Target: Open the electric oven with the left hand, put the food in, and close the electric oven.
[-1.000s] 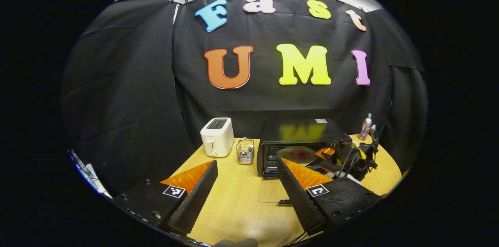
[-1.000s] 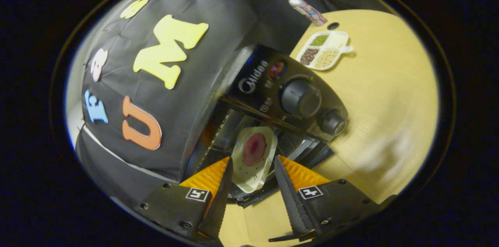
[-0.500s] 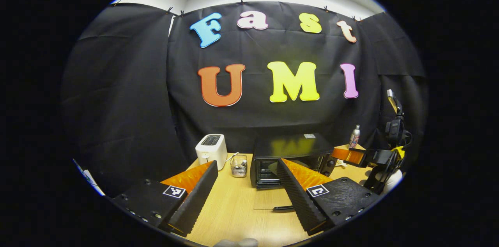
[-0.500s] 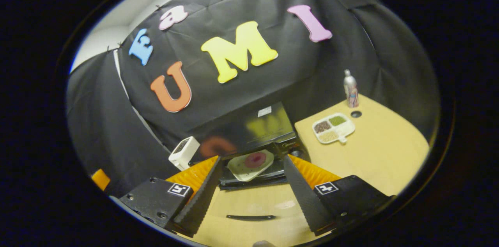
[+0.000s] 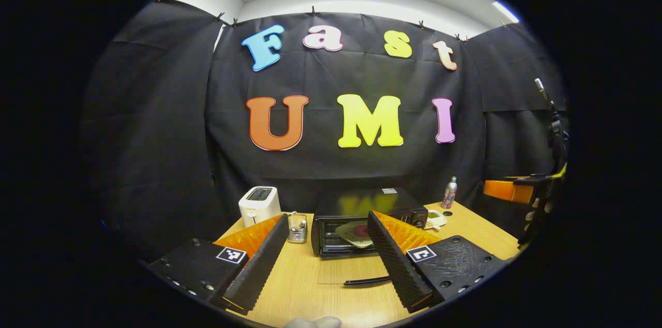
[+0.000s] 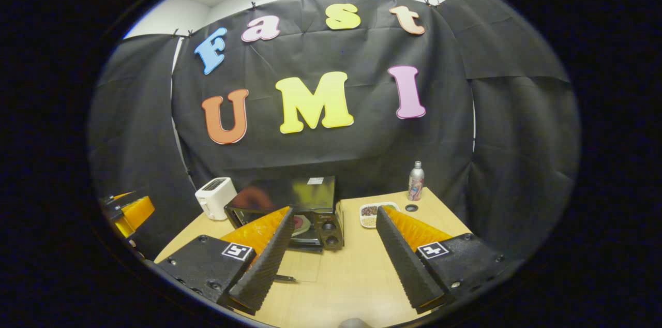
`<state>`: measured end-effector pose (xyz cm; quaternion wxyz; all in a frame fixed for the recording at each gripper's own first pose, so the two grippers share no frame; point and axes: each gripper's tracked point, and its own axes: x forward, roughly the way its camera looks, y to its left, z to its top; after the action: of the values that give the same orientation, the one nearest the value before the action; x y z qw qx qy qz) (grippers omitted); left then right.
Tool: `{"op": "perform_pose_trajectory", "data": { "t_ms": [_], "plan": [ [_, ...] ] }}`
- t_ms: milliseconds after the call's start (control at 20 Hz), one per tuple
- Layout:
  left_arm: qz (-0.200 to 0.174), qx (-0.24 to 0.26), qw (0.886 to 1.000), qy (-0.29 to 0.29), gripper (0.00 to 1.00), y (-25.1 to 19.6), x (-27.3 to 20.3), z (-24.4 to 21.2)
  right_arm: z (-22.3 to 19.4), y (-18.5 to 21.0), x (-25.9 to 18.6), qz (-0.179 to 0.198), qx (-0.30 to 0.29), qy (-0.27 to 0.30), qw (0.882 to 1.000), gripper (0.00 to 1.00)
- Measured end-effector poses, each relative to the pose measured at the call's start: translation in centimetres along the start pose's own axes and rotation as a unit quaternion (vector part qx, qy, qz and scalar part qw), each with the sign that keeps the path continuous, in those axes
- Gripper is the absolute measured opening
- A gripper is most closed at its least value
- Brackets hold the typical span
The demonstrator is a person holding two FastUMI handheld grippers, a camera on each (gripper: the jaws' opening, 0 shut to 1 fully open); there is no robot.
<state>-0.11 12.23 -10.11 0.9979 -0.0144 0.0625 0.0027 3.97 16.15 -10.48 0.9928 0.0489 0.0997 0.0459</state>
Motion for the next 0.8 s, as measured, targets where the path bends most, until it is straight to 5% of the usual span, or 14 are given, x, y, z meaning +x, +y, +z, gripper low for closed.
{"op": "perform_pose_trajectory", "data": {
  "t_ms": [800],
  "plan": [
    [-0.036, -0.007, 0.991, 0.132, 0.97, -7.0, 2.7, -15.3, 1.9, -8.8, -3.6, -0.069, -0.028, 0.016, 0.997, 0.96]
  ]
}}
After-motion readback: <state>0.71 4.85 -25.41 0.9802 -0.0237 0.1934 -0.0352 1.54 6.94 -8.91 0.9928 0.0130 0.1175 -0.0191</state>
